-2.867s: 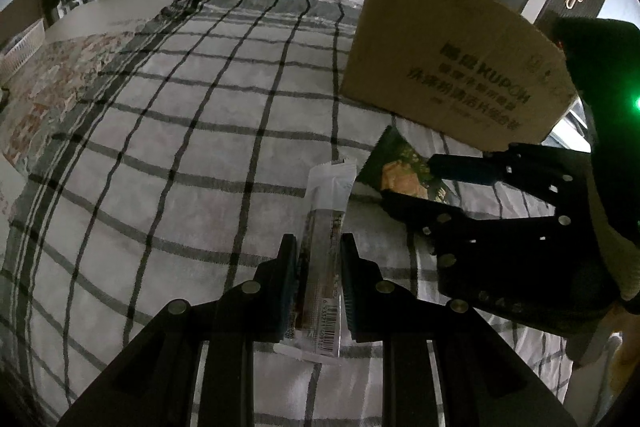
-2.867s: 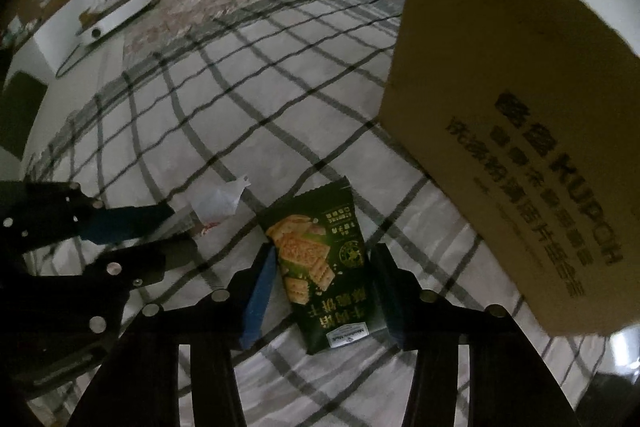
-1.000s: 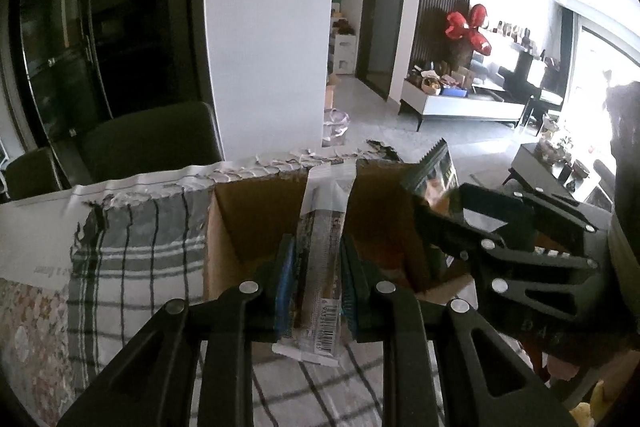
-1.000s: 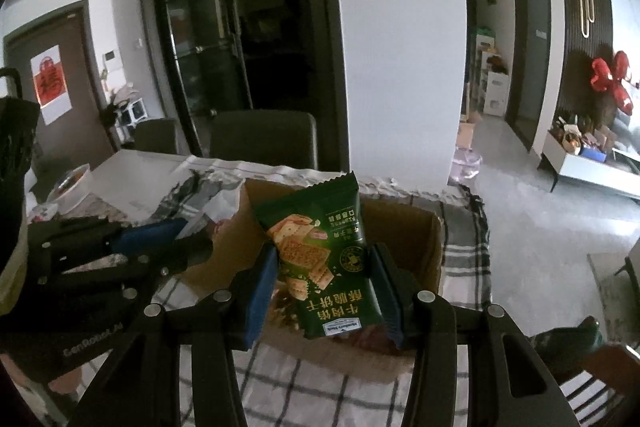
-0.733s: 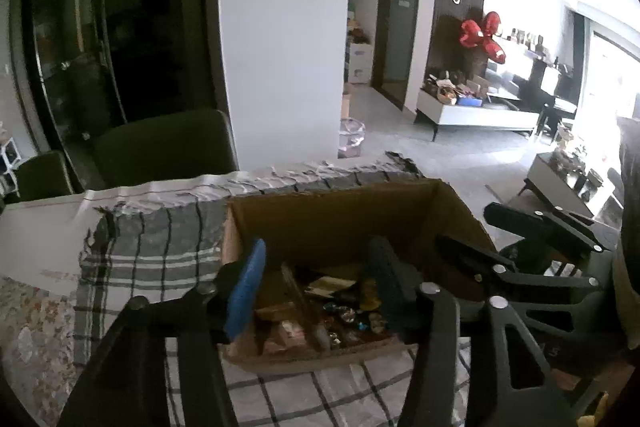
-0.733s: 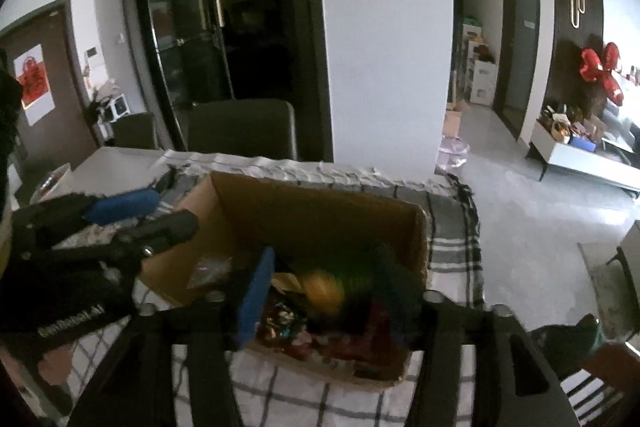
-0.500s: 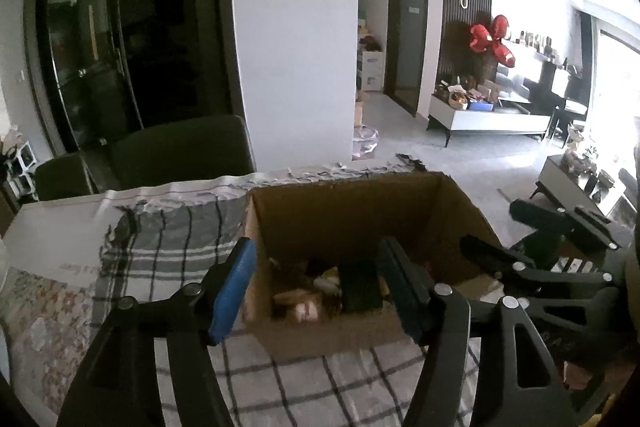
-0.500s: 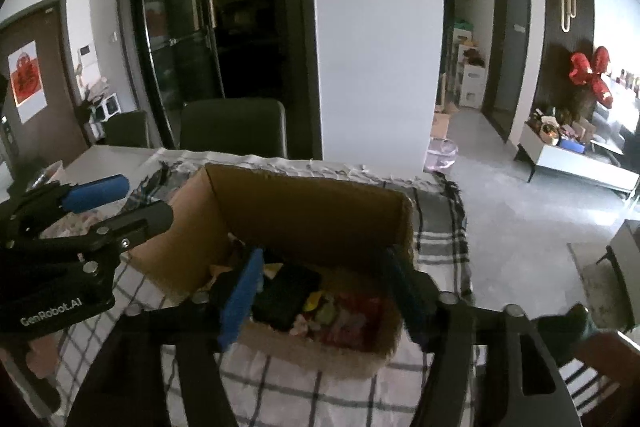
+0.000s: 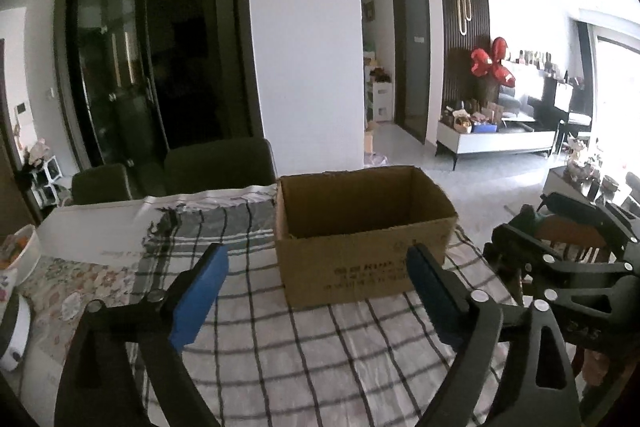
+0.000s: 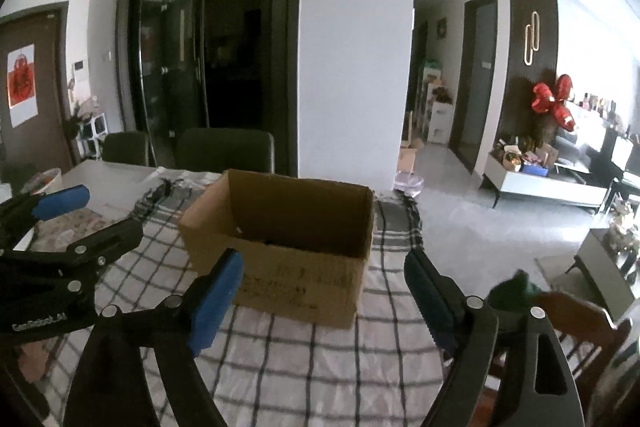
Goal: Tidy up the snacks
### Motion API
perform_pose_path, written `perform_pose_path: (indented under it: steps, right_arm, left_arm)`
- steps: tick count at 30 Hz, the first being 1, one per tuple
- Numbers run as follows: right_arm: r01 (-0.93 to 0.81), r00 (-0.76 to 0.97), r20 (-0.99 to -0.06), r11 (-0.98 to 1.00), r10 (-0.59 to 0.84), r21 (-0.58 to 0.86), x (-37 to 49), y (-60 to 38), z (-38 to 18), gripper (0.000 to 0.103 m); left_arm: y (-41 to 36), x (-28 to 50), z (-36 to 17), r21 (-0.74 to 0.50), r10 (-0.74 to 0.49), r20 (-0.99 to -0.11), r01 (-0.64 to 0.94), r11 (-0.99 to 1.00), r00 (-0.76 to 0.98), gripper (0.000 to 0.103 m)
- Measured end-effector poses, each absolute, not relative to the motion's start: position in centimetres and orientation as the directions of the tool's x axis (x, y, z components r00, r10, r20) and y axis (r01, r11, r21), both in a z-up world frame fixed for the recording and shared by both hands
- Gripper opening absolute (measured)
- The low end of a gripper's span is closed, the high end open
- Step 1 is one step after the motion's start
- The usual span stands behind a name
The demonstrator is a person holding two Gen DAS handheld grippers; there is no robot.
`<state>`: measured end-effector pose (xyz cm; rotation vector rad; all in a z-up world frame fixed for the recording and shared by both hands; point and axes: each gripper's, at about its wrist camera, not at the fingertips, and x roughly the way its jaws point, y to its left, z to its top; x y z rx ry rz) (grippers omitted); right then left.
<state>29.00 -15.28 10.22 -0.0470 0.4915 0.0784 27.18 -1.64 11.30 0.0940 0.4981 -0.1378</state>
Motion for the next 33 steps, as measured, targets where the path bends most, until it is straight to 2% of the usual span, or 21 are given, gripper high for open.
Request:
perform_pose_path:
  steps: [9, 23, 33]
  right_arm:
    - [-0.065, 0.896, -0.438, 0.997, 0.075, 0.038, 21.1, -14.9, 10.1, 0.089]
    - [-0.058, 0.897, -0.434, 0.995, 0.085, 0.075, 12.7, -14.5, 8.1, 0.089]
    - [-0.060, 0.894, -0.439, 0.995, 0.087, 0.075, 9.3, -14.3, 6.7, 0.089]
  left_arm:
    - [-0.8, 19.9, 11.5, 0.041, -0.102, -0.440, 0.134, 0.990, 0.892, 0.103]
    - [-0.1, 11.4, 9.8, 0.045, -0.073, -0.423, 0.102, 0.994, 0.903, 0.103]
    - [-0.1, 8.1, 9.0, 0.053, -0.066, -0.404, 0.096, 0.994, 0.912, 0.103]
